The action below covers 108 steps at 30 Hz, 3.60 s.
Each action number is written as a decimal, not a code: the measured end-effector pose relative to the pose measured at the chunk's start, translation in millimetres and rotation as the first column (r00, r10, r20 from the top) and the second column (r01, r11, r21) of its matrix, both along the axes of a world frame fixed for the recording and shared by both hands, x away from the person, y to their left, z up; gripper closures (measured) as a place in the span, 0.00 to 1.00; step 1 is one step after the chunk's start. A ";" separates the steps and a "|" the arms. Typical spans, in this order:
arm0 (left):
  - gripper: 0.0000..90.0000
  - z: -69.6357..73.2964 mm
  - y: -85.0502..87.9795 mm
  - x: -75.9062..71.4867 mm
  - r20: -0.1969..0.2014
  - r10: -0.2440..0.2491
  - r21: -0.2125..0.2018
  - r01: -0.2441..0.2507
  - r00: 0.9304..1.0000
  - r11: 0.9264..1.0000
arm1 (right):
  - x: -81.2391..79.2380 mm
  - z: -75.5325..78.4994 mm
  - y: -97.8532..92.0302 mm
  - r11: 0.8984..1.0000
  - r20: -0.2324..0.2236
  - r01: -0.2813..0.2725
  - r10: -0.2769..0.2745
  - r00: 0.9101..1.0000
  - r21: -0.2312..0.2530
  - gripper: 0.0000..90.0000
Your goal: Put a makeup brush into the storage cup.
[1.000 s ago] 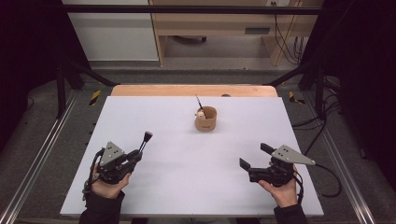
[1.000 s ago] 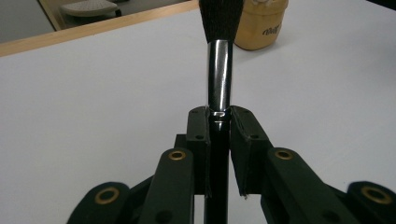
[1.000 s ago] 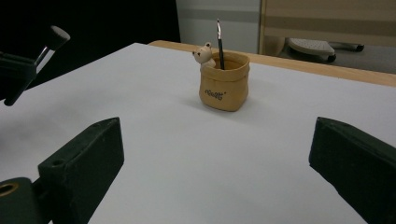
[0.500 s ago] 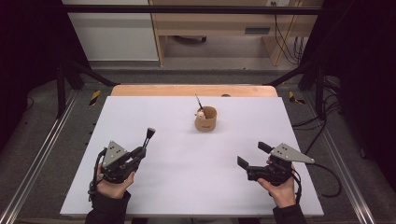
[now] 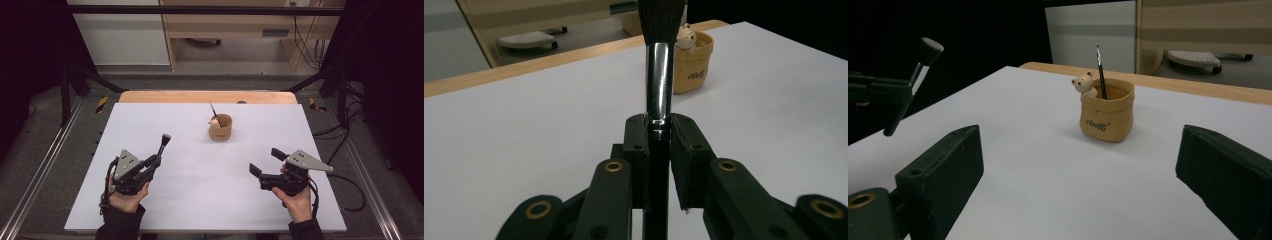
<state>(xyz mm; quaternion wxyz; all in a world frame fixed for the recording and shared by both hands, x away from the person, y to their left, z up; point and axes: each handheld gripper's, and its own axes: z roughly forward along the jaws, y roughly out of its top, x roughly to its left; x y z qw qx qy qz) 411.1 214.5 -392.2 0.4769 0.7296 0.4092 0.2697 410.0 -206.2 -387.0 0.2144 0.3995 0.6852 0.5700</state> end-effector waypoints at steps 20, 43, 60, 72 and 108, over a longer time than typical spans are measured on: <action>0.87 8.0 -15.1 4.3 0.020 -0.007 -0.029 0.008 1.000 1.000 | 11.8 8.4 23.0 0.999 -0.024 -0.014 0.015 1.000 0.047 0.07; 0.87 11.1 -48.1 9.8 0.020 -0.048 -0.089 0.050 0.999 0.995 | 24.9 18.1 50.5 0.993 -0.040 -0.020 0.025 0.999 0.118 0.07; 0.86 4.1 -67.8 5.4 0.028 -0.064 -0.103 0.067 0.998 0.992 | 29.1 22.2 68.6 0.989 -0.058 -0.049 0.058 0.997 0.137 0.09; 0.86 -9.3 -80.5 6.7 0.004 -0.076 -0.116 0.076 0.997 0.990 | 32.0 12.9 81.7 0.988 -0.091 -0.070 0.083 0.992 0.137 0.10; 0.86 -11.2 -102.7 -0.2 0.028 -0.095 -0.132 0.098 0.995 0.986 | 38.7 -5.1 109.0 0.967 -0.195 -0.084 0.132 0.972 0.240 0.32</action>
